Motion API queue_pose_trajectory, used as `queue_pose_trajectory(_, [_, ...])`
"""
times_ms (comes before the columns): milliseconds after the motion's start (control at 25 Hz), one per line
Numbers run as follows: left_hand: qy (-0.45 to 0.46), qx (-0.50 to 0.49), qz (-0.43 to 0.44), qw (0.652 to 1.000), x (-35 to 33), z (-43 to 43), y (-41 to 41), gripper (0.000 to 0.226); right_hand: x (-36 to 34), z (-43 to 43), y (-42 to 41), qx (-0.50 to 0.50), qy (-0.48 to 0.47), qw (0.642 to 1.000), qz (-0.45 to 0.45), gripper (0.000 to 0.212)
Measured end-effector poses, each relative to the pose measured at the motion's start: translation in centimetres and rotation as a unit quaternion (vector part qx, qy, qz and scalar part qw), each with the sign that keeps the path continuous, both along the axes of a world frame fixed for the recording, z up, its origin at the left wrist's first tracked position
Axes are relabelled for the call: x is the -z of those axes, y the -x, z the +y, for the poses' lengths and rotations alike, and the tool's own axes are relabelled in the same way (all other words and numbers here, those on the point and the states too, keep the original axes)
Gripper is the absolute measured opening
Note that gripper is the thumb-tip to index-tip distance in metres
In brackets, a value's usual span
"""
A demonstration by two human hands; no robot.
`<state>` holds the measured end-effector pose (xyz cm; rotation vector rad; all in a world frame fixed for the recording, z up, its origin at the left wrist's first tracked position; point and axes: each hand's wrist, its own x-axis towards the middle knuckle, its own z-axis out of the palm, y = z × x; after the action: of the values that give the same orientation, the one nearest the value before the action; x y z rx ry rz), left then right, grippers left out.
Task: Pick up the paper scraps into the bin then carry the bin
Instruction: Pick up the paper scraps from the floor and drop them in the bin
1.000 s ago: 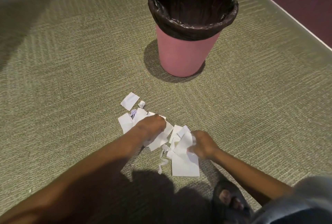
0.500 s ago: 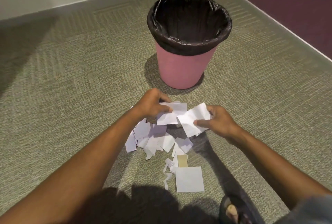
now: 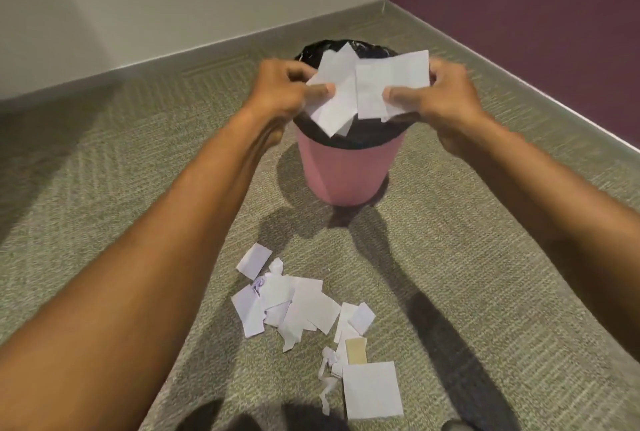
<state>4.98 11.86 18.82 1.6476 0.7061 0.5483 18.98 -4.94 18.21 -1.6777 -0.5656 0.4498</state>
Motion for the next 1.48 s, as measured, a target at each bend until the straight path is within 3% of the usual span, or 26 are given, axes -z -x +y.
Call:
queue_pose_trajectory(160, [-0.022,-0.069,0.058,0.996,-0.7,0.7,-5.7,0.014,-0.5,3.4,-3.4,0.045,0.051,0.997,0.025,0.034])
queue_pose_trajectory(240, [-0.018,-0.067,0.099,0.993,-0.4,1.1,-7.0,0.028,-0.1,4.3,-4.3,0.042,0.109,0.993,0.013,0.033])
queue_pose_trajectory(320, [-0.013,-0.049,0.093,0.994,-0.1,1.4,-7.4,0.031,0.1,4.5,-4.5,0.046,0.142,0.989,-0.023,0.032])
queue_pose_trajectory(440, [-0.088,-0.095,0.053,0.990,1.0,1.5,-5.5,0.021,0.6,3.0,-3.1,0.060,0.103,0.989,-0.093,0.024])
queue_pose_trajectory(520, [-0.123,-0.174,0.035,0.976,4.0,1.2,-2.0,0.021,2.1,0.6,-0.6,0.008,0.082,0.988,-0.130,0.010])
queue_pose_trajectory(600, [-0.152,-0.216,0.095,0.960,9.0,0.3,2.5,0.021,4.6,-2.4,2.7,-0.092,0.133,0.974,-0.158,0.010])
queue_pose_trajectory(680, [-0.177,-0.141,0.210,0.951,14.7,-1.2,6.7,0.012,8.1,-5.3,5.7,-0.205,0.228,0.939,-0.157,0.013])
queue_pose_trajectory(760, [-0.190,0.034,0.308,0.931,19.1,-3.0,10.2,0.026,12.4,-7.7,8.3,-0.294,0.311,0.893,-0.138,0.019])
queue_pose_trajectory(800, [-0.218,0.133,0.346,0.903,20.6,-3.8,11.5,0.042,14.6,-8.5,9.3,-0.326,0.345,0.868,-0.145,0.032])
queue_pose_trajectory(880, [-0.314,0.297,0.391,0.813,22.7,-5.4,13.2,0.074,18.7,-9.6,11.1,-0.383,0.400,0.815,-0.168,0.061])
queue_pose_trajectory(960, [-0.385,0.372,0.429,0.728,24.0,-6.9,13.9,0.095,22.0,-10.2,12.4,-0.421,0.438,0.768,-0.202,0.081])
queue_pose_trajectory(1000, [-0.396,0.382,0.450,0.703,24.6,-7.6,13.9,0.100,23.3,-10.3,12.9,-0.432,0.450,0.749,-0.223,0.087])
queue_pose_trajectory(1120, [-0.364,0.370,0.497,0.695,25.5,-9.5,13.6,0.100,25.6,-10.3,14.1,-0.449,0.463,0.698,-0.310,0.097])
queue_pose_trajectory(1240, [-0.399,0.347,0.505,0.682,26.2,-11.1,13.8,0.091,26.8,-10.4,15.6,-0.437,0.465,0.664,-0.390,0.094])
queue_pose_trajectory(1480, [-0.412,0.351,0.445,0.714,26.4,-11.5,13.8,0.063,26.9,-10.8,16.6,-0.407,0.432,0.706,-0.387,0.062])
